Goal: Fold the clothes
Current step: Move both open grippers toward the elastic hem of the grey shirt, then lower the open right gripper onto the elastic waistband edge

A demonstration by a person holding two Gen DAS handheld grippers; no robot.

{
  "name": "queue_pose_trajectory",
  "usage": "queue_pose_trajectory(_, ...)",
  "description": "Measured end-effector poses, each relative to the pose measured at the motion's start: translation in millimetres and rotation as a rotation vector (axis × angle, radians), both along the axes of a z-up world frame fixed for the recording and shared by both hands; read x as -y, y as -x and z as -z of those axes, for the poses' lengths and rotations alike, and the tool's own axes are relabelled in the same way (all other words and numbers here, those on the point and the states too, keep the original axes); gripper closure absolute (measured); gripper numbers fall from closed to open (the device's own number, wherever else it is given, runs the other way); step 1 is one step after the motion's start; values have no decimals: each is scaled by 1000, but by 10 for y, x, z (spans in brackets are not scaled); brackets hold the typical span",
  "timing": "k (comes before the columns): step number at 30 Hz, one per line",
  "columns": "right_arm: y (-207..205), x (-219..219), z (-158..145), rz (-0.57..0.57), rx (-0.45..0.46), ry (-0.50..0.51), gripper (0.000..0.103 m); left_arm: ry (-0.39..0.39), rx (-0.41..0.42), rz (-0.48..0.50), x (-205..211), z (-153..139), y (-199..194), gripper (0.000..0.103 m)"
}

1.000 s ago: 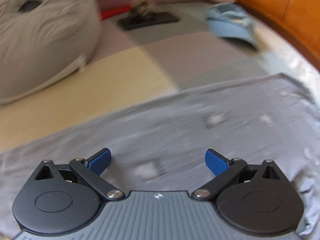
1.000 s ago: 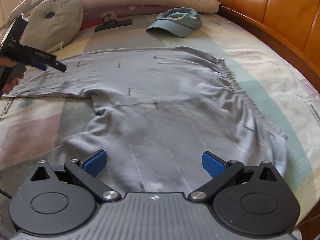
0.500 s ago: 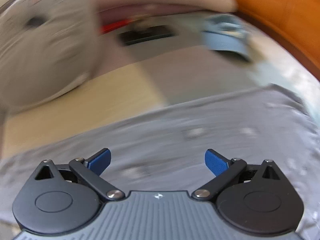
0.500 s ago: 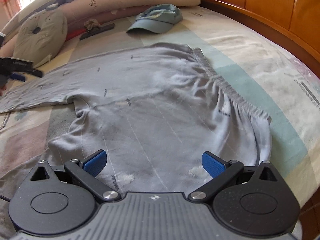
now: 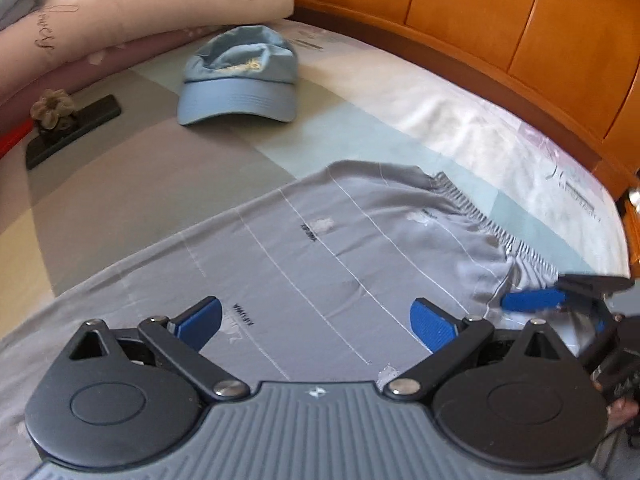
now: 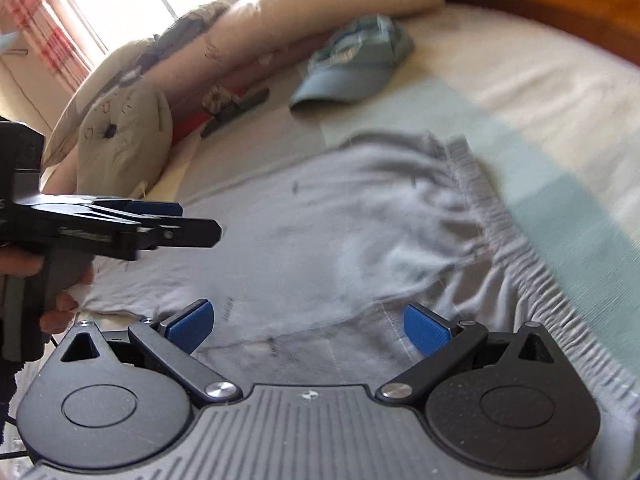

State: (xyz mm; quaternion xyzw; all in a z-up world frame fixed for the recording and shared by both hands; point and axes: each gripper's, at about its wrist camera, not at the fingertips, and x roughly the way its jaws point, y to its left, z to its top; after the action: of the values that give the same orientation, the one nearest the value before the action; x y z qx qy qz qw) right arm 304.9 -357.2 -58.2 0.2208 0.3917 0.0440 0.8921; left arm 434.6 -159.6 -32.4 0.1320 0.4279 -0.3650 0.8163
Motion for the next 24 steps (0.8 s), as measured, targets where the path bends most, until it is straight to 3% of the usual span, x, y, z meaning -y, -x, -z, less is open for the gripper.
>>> queue_pose_trajectory(5,107,210,-42,61,24,140,0,-132,0,-124,84,263,-114,3)
queue_pose_trajectory(9,158,311,-140,12,49,102,0,-91,-54,-160,72,297,-157,3)
queue_pose_trajectory(13,199,356,-237,-29,101,104,0,-11,-55,-100,267,136,-120,3)
queue_pose_trajectory(18,252,439,-228,-9,126,69,0,106,-130,19,699,54,-157,3)
queue_pose_trajectory(22,304,479,-179,13,114,76,0,81,-67,101,1093,141,-142,3)
queue_pose_trajectory(24,324,508,-161,31,103,85,0,80,-77,126,1224,240,-181,3)
